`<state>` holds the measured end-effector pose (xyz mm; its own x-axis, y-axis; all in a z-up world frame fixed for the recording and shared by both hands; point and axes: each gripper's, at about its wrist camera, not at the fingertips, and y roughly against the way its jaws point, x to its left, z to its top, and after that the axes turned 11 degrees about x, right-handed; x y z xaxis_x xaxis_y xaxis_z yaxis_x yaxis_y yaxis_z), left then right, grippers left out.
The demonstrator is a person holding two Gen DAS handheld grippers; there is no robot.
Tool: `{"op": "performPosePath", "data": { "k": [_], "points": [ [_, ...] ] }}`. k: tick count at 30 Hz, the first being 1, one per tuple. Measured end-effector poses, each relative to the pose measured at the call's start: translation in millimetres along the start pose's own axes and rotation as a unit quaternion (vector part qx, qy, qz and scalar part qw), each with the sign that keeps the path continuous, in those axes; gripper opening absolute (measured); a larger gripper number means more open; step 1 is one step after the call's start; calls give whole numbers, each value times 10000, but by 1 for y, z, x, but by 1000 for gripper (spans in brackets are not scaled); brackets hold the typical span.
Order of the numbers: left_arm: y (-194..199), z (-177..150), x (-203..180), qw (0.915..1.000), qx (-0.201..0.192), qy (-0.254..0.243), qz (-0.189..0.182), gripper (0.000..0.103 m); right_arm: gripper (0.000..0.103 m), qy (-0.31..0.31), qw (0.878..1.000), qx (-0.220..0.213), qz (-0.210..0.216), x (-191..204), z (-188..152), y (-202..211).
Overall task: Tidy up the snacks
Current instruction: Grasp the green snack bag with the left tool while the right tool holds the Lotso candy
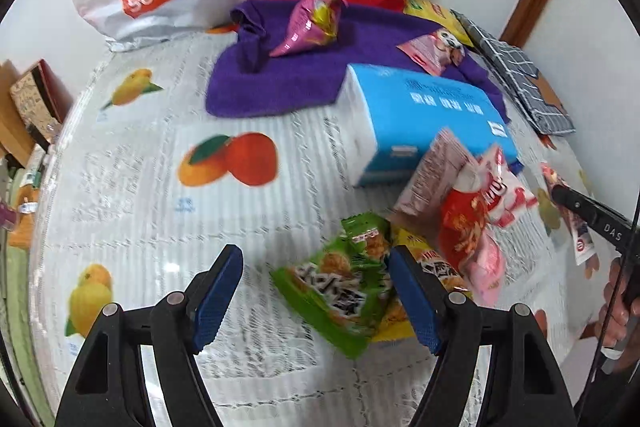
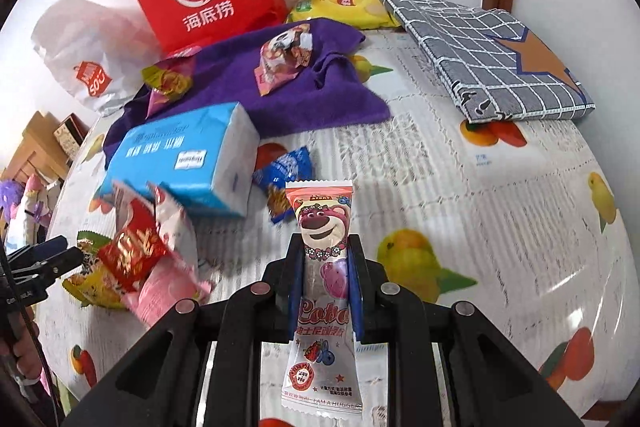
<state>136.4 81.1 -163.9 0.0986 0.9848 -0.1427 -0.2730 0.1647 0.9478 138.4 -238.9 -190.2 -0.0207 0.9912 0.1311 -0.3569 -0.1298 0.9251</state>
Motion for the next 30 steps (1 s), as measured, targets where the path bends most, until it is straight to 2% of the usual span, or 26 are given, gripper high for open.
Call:
{"op": "performPosePath", "data": {
  "k": [6,8,10,11,13,16,19,22,26,30],
  "points": [
    [-17,2,-7,9997,197,-121,-66,71,20,18,10000,19,-27,4,-9,1],
    [-22,2,-7,9996,218,-109,-120,61,20,32,10000,40,-41,5,-11,0],
    [-24,2,-5,9996,194,-68,-169,58,20,49,10000,67,-54,7,-12,-2],
    [-22,2,-3,9997,150,-71,-186,53,20,67,9999,82,-51,9,-13,-3],
    [-19,1,1,9999,64,-15,-126,51,20,102,9999,87,-45,11,-13,-5],
    [-18,0,11,9999,-3,88,74,51,20,219,9997,31,-41,17,-13,-8],
    [-20,-3,18,9998,-32,178,-4,54,21,353,9994,-45,-15,21,-14,-13],
    [-25,-4,19,9997,-30,228,62,65,21,488,9988,-64,-65,25,-17,-22],
    [-31,-7,16,9997,-125,130,182,65,22,546,9985,-1,14,25,-21,-33],
    [-31,-9,15,9993,-275,123,227,62,26,625,9979,-137,-128,26,-26,-39]
  ]
}}
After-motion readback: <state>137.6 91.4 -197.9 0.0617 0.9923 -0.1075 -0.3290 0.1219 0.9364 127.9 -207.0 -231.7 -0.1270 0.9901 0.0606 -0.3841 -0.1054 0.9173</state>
